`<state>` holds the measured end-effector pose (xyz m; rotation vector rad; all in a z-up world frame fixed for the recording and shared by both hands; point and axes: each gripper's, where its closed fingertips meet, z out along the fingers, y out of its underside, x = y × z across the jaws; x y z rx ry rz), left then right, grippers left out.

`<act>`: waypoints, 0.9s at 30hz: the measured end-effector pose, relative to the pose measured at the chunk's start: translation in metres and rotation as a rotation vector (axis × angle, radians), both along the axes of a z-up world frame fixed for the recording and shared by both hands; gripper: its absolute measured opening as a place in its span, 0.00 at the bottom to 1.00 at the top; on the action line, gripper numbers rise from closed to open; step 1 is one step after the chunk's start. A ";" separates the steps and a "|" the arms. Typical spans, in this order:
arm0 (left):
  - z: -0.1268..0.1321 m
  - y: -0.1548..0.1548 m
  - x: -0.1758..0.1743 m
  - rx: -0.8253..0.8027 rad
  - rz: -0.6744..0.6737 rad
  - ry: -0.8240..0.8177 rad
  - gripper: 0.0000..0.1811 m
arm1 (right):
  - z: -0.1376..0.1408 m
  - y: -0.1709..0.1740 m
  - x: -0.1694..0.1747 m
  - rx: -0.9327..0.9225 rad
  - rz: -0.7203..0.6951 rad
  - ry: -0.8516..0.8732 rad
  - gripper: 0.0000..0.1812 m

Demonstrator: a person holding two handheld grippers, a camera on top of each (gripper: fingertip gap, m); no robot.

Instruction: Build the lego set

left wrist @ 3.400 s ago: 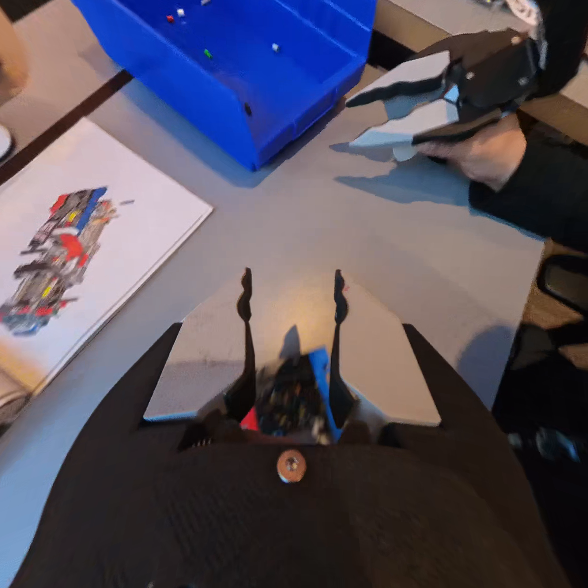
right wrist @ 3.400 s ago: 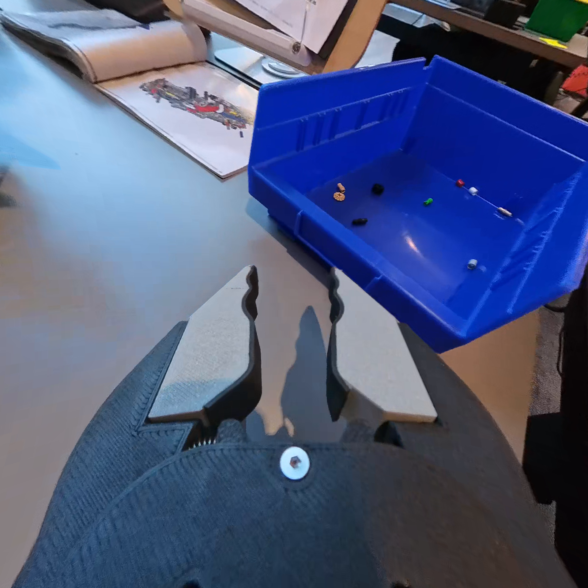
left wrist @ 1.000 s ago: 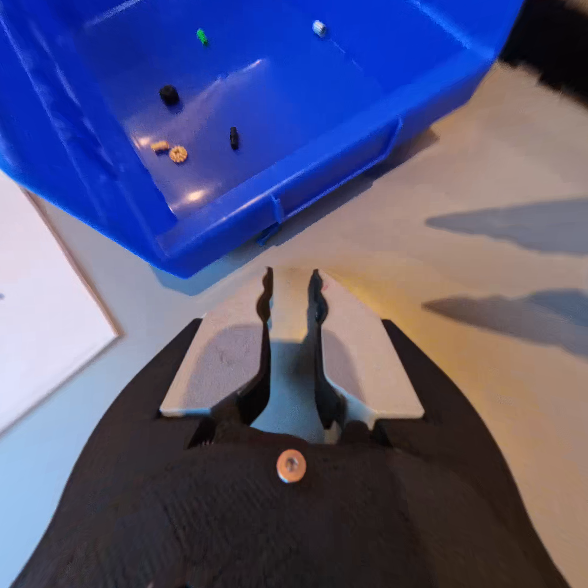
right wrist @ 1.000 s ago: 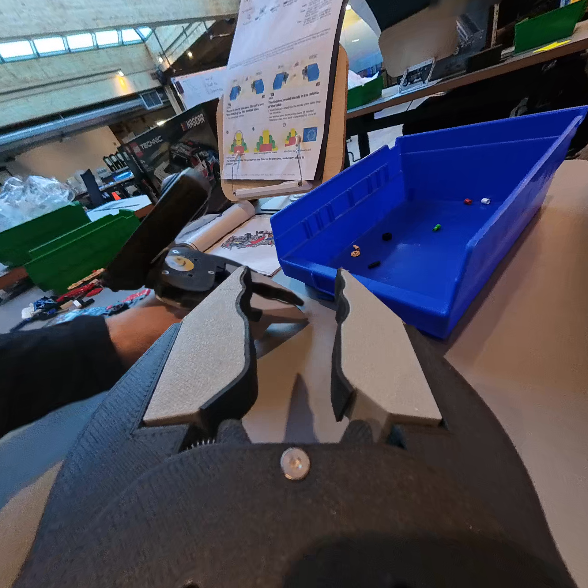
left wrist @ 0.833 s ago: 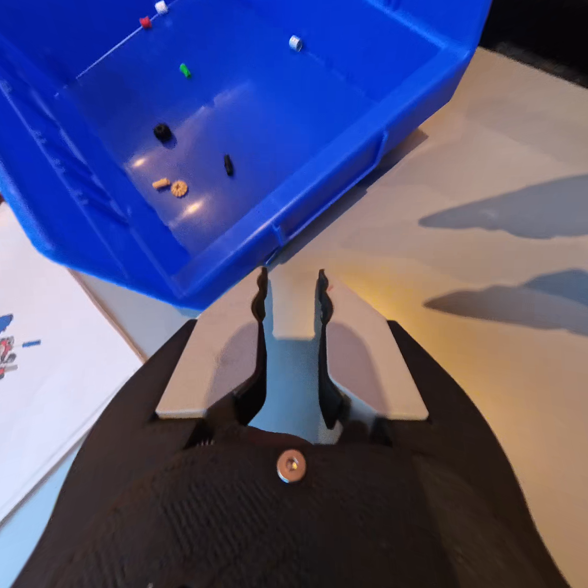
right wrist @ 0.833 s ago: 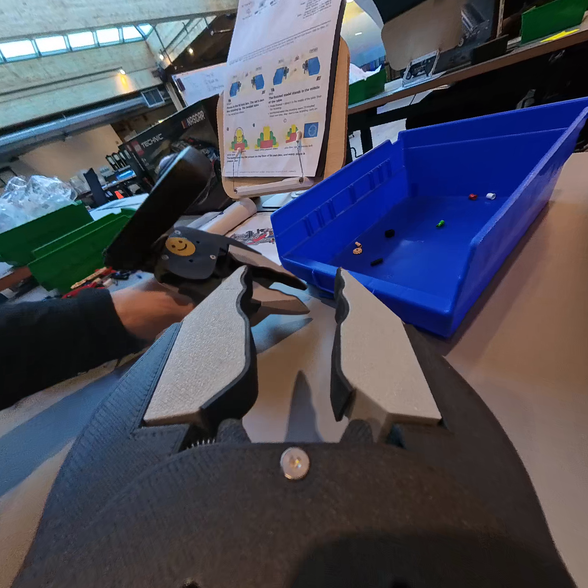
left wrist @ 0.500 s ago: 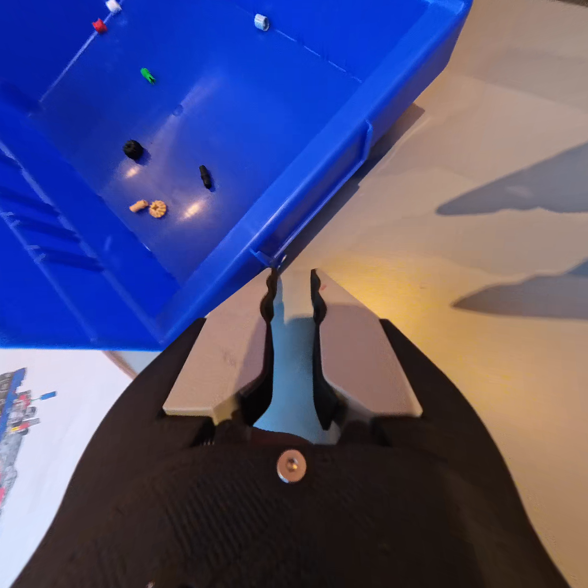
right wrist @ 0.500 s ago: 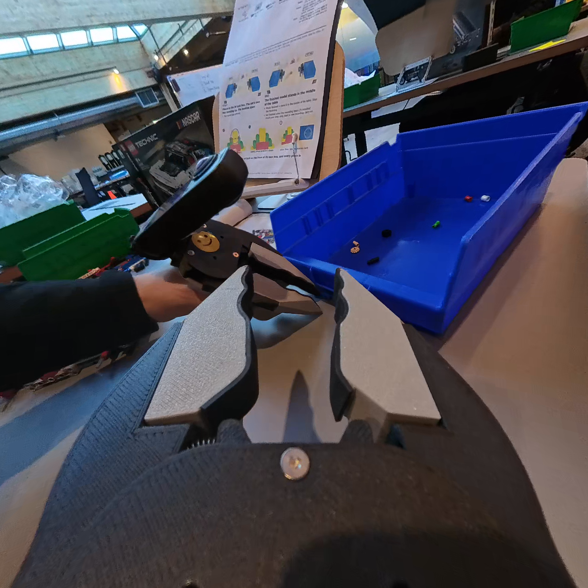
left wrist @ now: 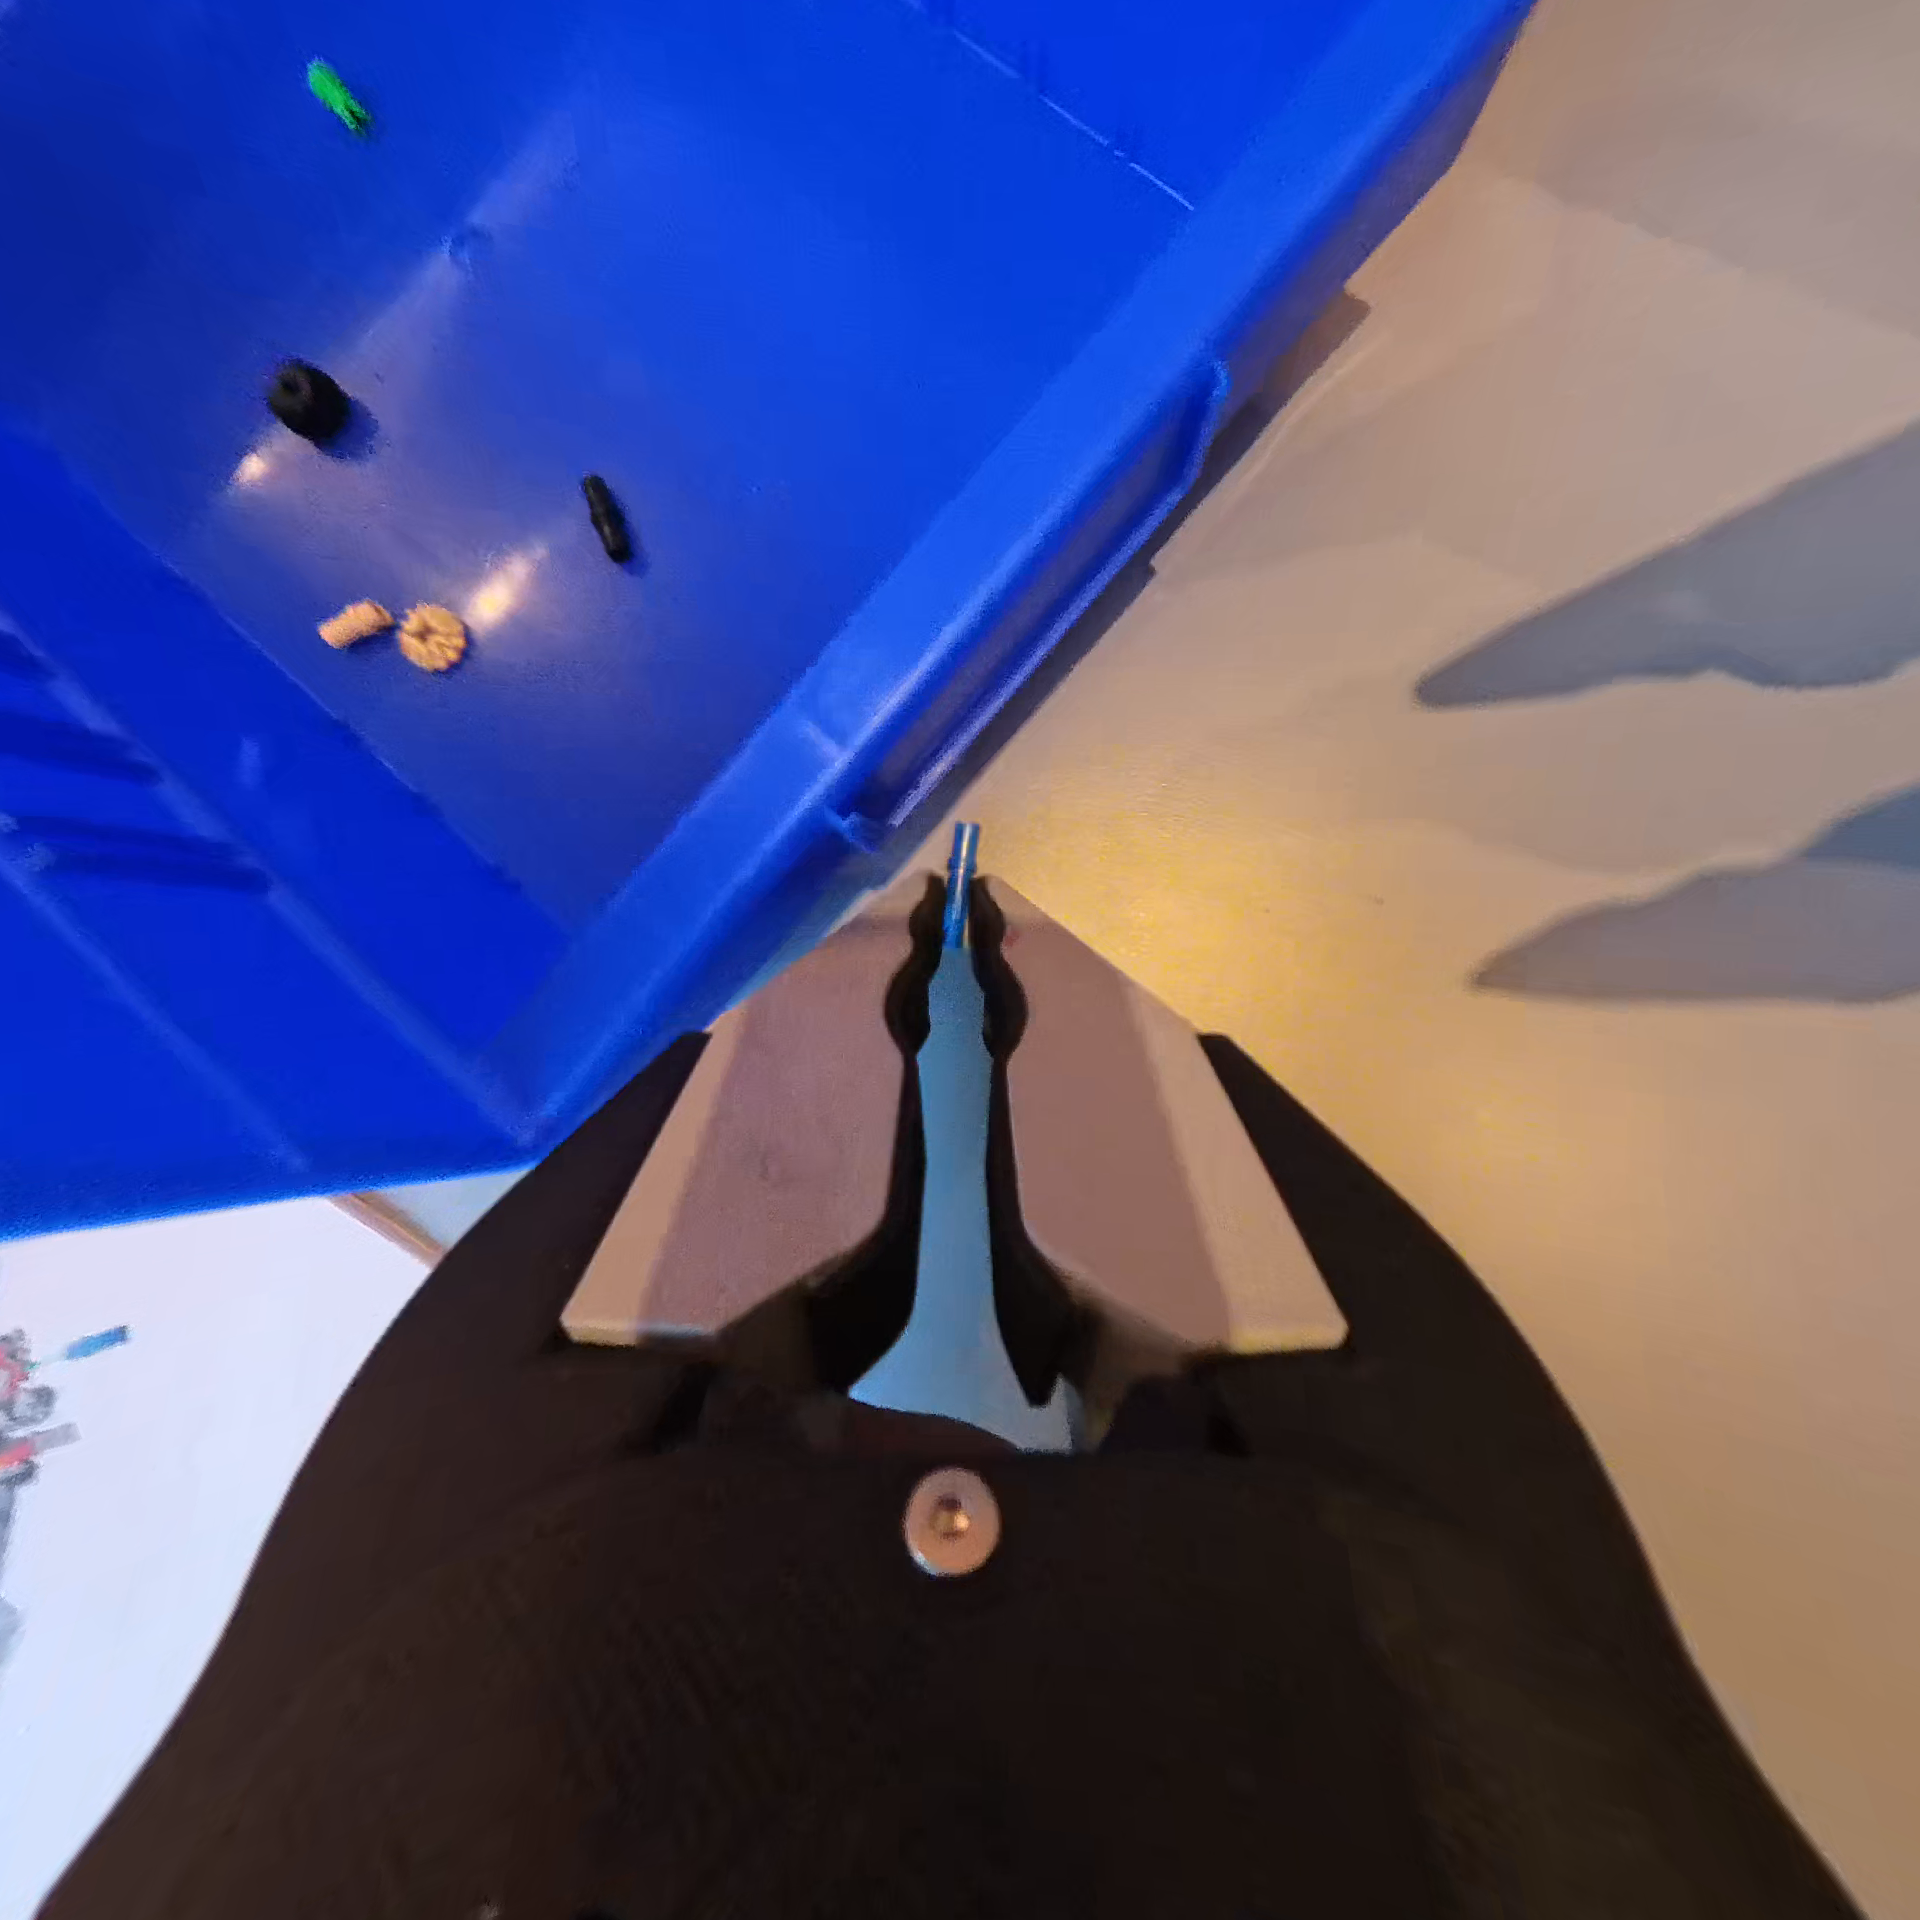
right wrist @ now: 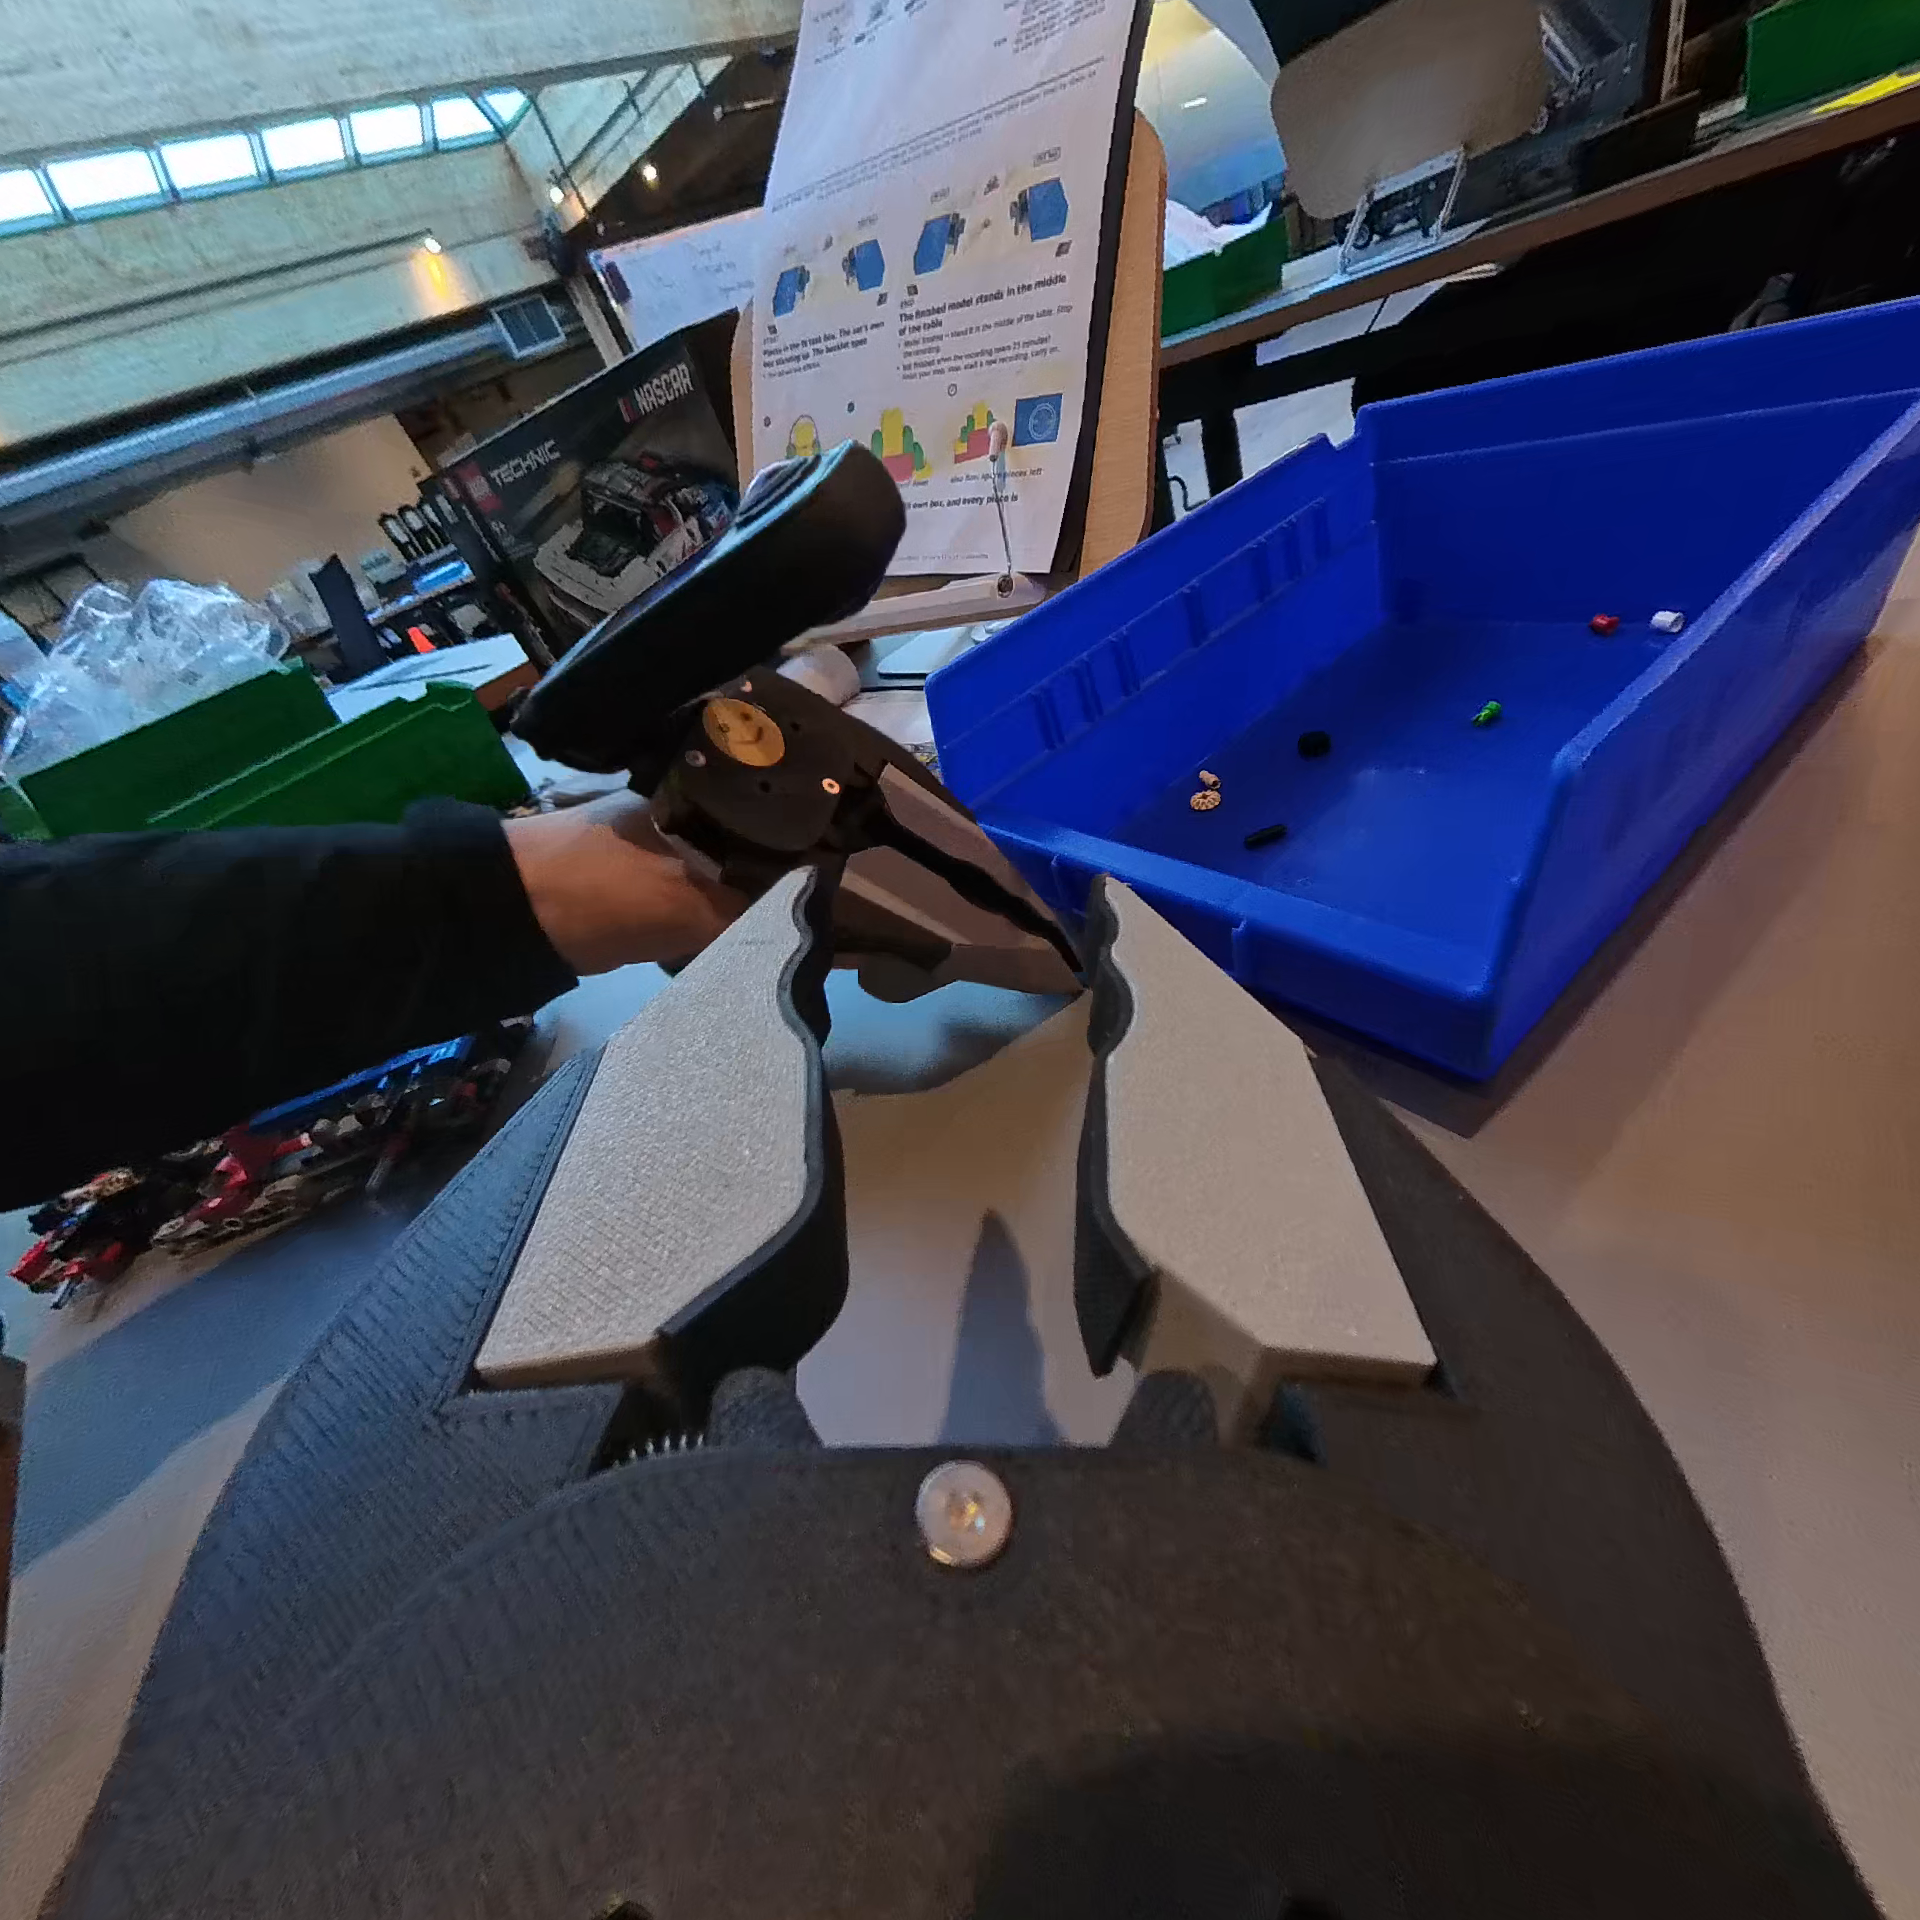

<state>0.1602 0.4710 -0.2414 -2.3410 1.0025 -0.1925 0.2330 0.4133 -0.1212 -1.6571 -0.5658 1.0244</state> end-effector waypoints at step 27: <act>0.003 -0.228 0.006 -0.022 0.028 -0.103 0.01 | -0.092 0.068 -0.051 -0.044 0.433 -1.122 0.28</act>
